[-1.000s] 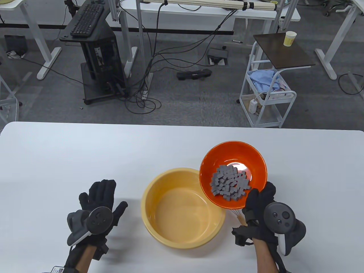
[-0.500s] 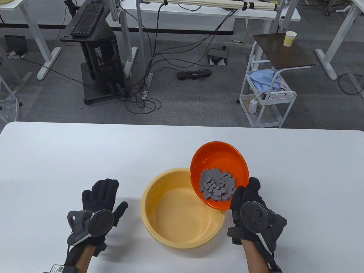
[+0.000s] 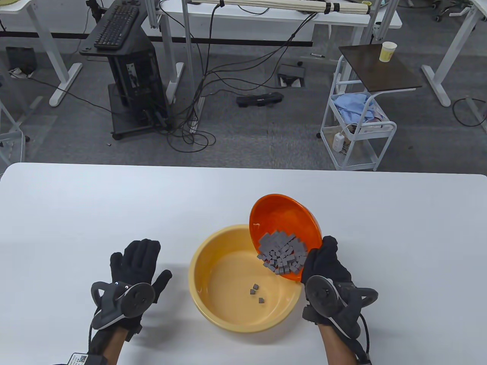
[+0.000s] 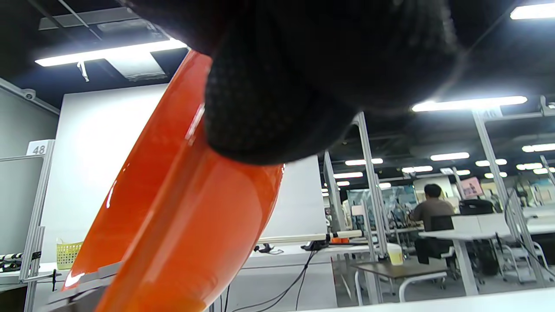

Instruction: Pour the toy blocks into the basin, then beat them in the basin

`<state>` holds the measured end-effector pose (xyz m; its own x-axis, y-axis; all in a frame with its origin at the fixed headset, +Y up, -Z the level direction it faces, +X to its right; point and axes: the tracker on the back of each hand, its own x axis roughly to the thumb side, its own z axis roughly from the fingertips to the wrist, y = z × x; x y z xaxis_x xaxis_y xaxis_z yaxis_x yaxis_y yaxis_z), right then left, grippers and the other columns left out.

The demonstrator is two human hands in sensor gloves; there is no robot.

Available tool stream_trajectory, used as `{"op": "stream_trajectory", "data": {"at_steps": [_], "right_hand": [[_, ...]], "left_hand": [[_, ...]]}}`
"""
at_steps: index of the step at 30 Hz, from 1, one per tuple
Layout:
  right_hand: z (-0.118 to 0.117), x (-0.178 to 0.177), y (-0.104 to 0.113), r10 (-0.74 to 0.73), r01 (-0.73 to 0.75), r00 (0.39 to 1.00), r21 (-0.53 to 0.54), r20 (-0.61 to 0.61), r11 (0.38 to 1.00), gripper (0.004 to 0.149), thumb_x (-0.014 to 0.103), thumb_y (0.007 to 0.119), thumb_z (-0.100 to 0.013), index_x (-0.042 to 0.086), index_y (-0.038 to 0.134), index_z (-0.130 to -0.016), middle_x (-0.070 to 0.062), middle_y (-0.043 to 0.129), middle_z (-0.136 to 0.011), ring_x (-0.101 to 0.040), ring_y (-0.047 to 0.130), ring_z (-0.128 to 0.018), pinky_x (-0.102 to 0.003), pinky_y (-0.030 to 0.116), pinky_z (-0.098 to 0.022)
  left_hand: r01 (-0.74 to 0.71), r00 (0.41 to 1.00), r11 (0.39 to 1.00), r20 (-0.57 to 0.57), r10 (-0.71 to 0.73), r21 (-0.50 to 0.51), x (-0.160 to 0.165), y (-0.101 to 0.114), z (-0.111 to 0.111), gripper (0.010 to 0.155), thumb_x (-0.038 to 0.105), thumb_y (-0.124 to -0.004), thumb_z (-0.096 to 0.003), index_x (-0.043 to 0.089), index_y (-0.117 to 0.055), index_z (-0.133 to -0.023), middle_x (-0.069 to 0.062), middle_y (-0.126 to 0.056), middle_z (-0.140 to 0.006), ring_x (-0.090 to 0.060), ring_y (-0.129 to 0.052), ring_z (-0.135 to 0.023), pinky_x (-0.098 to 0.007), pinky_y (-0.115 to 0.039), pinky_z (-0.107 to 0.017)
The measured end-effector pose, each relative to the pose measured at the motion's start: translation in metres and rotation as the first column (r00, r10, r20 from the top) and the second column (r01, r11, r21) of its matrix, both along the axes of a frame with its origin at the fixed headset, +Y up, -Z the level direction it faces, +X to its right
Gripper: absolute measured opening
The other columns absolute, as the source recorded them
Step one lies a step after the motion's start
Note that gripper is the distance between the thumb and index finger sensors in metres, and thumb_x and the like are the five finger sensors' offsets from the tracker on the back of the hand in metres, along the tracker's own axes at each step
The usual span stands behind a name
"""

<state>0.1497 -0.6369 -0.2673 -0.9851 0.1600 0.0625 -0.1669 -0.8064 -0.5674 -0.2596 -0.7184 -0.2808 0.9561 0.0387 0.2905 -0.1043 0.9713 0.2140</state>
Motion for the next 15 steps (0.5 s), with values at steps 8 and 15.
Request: {"op": "stream_trajectory", "data": {"at_steps": [8,15], "right_hand": [[0.003,-0.011,0.004,0.098,-0.095,0.995,0.085,-0.028,0.992,0.048,0.020,0.070,-0.066,-0.012,0.049,-0.095,-0.025,0.089,-0.067,-0.024,0.103,-0.024,-0.027,0.094,-0.016],[0.009,-0.021,0.013,0.196,-0.183,0.979,0.183,-0.054,0.966,0.047,0.021,0.071,-0.065,-0.010,0.050,-0.094,-0.023,0.090,-0.068,-0.024,0.104,-0.025,-0.027,0.095,-0.017]], "left_hand": [[-0.015,1.000,0.999,0.015,0.014,0.045,0.001,0.001,0.000,0.075,0.049,-0.057,-0.0666,0.002,-0.032,-0.119,-0.030,-0.041,-0.124,-0.057,-0.050,-0.115,-0.086,-0.044,-0.070],[-0.001,1.000,0.998,0.019,0.000,0.069,0.001,0.001,0.001,0.074,0.049,-0.057,-0.0665,0.002,-0.033,-0.119,-0.030,-0.042,-0.124,-0.056,-0.052,-0.115,-0.085,-0.044,-0.070]]}}
